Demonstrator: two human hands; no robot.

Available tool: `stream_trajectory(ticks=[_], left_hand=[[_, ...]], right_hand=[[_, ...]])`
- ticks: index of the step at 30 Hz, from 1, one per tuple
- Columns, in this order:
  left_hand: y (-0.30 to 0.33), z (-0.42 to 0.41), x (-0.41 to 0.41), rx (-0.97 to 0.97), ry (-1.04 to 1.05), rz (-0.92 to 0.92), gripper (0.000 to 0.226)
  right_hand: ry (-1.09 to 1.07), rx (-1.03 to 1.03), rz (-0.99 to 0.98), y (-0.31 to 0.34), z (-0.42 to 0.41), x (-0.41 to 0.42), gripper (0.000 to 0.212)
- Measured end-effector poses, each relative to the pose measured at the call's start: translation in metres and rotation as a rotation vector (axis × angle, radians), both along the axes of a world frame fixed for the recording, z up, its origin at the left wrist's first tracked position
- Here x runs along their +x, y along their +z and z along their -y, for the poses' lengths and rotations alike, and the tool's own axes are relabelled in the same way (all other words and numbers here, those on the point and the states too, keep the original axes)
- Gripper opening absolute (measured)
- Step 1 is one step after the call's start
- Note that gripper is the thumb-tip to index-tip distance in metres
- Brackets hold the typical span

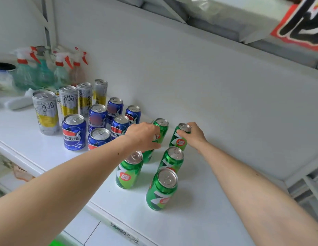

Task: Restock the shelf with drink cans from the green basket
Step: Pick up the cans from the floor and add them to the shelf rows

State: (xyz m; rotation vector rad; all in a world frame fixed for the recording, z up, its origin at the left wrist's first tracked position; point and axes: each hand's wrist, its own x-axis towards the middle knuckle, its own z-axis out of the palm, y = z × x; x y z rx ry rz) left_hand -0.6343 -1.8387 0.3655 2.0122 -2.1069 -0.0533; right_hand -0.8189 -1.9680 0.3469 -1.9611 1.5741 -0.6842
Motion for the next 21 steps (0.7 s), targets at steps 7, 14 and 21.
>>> stream_trajectory(ticks=[7,14,21], left_hand=[[0.004,-0.005,0.003,-0.003,0.011,0.005,0.043],[0.001,-0.003,0.004,-0.004,0.001,0.006,0.043],[0.001,-0.001,0.002,-0.005,0.016,0.007,0.040]], right_hand=[[0.000,0.040,-0.011,-0.010,0.005,0.003,0.049],[0.017,0.081,-0.018,-0.016,0.010,0.001,0.053],[0.045,0.085,0.005,-0.018,0.009,-0.008,0.051]])
